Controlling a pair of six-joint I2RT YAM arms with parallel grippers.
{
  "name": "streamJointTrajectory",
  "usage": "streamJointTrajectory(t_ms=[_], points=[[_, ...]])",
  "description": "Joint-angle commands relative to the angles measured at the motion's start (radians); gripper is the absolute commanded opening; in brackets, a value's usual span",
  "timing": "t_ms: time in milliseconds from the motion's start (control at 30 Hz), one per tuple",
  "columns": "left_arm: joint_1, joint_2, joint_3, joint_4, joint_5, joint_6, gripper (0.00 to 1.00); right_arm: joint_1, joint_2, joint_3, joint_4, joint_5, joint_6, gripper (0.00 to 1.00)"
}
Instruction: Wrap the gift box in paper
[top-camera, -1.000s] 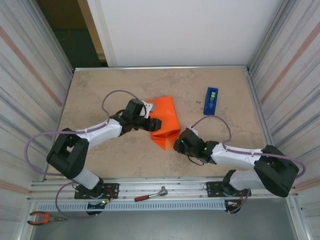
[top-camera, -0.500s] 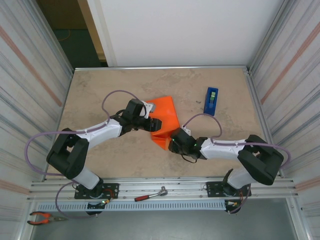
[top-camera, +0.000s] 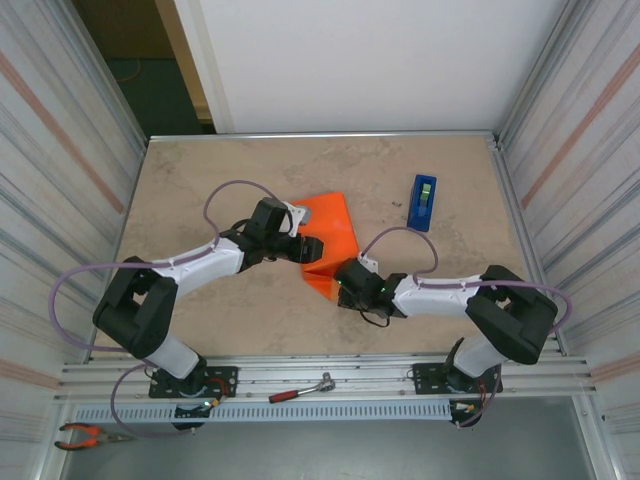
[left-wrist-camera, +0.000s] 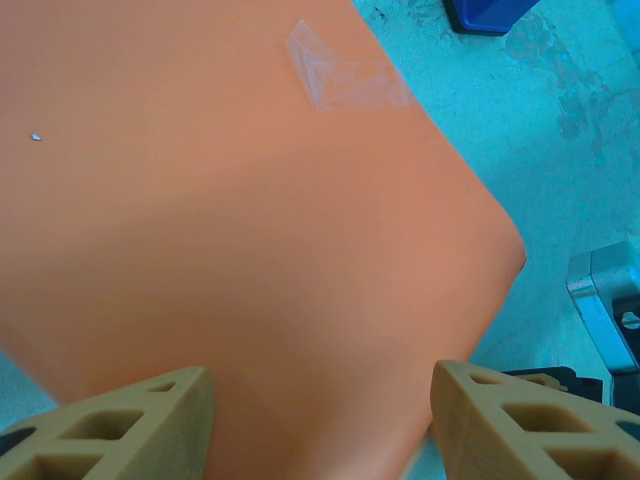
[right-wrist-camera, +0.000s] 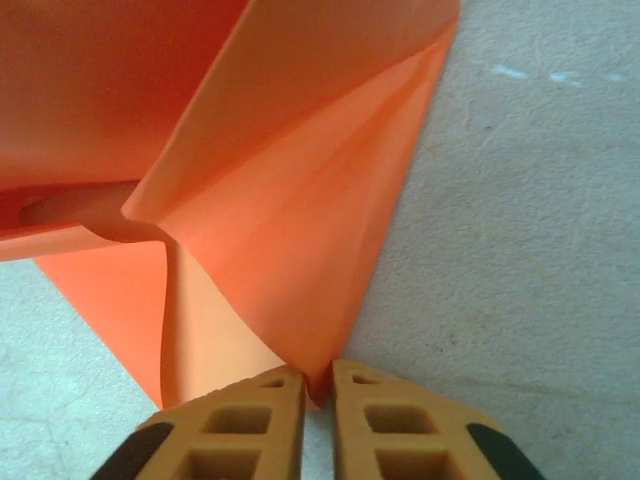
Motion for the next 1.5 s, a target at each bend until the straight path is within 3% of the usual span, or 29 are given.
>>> streamJointTrajectory(t_ms=[0, 100, 600, 733, 867, 1133, 1467], points=[[0.003, -0.050, 0.001, -0.002, 0.024, 0.004, 0.60, 0.011, 0.028, 0.024, -0.004, 0.008, -0.006, 0.08], [0.012, -0.078, 0.007, -0.027, 0.026, 0.002, 0.60, 0.011, 0.012, 0.032, -0.024, 0.013, -0.010, 0.00], [0.002, -0.326, -0.166, -0.117, 0.062, -0.036, 0.60, -0.034, -0.104, 0.091, -0.104, 0.003, -0.070, 0.00], [-0.038, -0.388, -0.229, -0.130, 0.047, -0.039, 0.49, -0.058, -0.118, 0.101, -0.104, -0.021, -0.082, 0.00], [-0.105, -0.422, -0.282, -0.123, 0.025, -0.060, 0.32, -0.072, -0.119, 0.112, -0.102, -0.040, -0.090, 0.00], [-0.281, -0.353, -0.354, 0.028, -0.046, -0.115, 0.29, -0.078, -0.103, 0.127, -0.094, -0.057, -0.092, 0.00], [-0.386, -0.155, -0.365, 0.283, -0.122, -0.132, 0.29, -0.081, -0.103, 0.124, -0.095, -0.069, -0.090, 0.00]])
